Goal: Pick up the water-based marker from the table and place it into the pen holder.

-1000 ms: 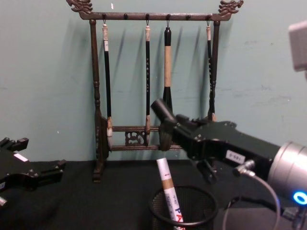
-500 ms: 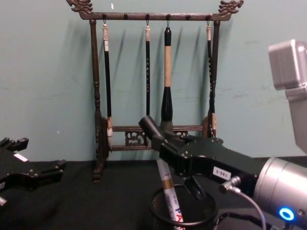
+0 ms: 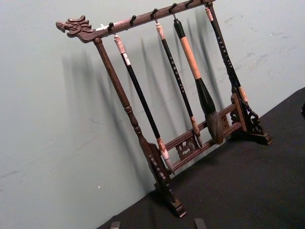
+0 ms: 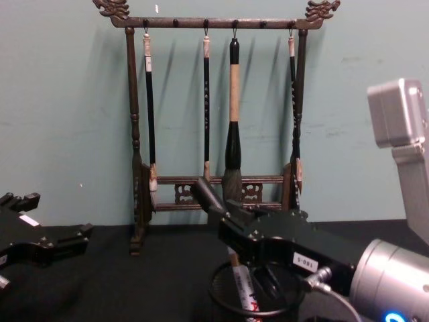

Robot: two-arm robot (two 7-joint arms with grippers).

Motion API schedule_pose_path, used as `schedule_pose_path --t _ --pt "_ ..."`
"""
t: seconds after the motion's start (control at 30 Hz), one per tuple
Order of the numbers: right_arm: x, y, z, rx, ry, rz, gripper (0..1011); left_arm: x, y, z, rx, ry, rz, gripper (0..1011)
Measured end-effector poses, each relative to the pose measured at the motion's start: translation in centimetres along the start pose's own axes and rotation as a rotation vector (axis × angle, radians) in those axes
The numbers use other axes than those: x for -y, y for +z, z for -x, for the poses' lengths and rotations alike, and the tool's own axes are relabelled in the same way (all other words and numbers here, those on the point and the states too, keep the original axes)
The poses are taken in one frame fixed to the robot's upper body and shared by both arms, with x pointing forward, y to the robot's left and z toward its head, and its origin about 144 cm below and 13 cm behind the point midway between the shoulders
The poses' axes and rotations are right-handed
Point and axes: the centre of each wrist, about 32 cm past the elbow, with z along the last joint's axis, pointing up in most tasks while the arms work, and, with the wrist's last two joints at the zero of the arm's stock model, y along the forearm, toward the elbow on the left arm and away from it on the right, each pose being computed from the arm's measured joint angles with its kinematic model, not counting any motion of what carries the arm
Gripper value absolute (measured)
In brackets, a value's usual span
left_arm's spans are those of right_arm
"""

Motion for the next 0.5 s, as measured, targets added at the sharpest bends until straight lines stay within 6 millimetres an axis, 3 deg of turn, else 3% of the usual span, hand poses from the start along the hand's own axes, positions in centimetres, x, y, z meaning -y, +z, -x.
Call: schedule_pose_path --t 0.5 --pt "0.35 -0.53 0.3 0.02 -0.005 0.008 236 0.0 0.0 0.0 0.0 0.0 0.0 1001"
